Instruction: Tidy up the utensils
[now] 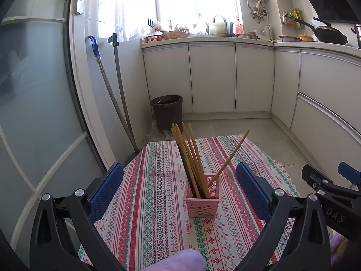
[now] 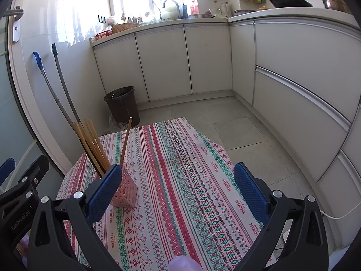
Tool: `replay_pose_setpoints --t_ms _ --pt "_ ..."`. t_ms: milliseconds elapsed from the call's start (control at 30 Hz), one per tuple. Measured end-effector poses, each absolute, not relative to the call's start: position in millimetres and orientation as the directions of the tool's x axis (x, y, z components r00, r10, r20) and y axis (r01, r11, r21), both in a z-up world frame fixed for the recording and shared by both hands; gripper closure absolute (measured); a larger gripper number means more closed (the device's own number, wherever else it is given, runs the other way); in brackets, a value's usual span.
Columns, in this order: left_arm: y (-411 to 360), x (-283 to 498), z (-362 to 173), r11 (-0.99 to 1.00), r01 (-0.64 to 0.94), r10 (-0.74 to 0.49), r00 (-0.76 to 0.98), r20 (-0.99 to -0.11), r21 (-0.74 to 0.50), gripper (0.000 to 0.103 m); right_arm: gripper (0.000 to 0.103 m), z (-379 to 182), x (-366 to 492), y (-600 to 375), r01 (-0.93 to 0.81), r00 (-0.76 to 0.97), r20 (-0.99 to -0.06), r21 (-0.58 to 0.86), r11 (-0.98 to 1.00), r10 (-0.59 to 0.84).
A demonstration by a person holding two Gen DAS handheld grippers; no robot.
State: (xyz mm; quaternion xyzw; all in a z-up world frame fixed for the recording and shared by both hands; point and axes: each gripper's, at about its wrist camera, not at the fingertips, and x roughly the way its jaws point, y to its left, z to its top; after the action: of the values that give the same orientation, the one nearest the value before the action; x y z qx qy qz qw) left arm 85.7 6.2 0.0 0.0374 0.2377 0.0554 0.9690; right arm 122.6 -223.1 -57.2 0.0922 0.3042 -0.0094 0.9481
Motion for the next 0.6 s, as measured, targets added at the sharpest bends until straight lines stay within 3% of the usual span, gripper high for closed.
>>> replay_pose_setpoints --t_ms 600 --pt "8.2 86.9 -3.3 0.99 -0.093 0.131 0.879 -0.458 0.106 0.007 0.007 -56.6 122.1 -223.6 0.073 0.811 -0.583 0.17 0.983 0.04"
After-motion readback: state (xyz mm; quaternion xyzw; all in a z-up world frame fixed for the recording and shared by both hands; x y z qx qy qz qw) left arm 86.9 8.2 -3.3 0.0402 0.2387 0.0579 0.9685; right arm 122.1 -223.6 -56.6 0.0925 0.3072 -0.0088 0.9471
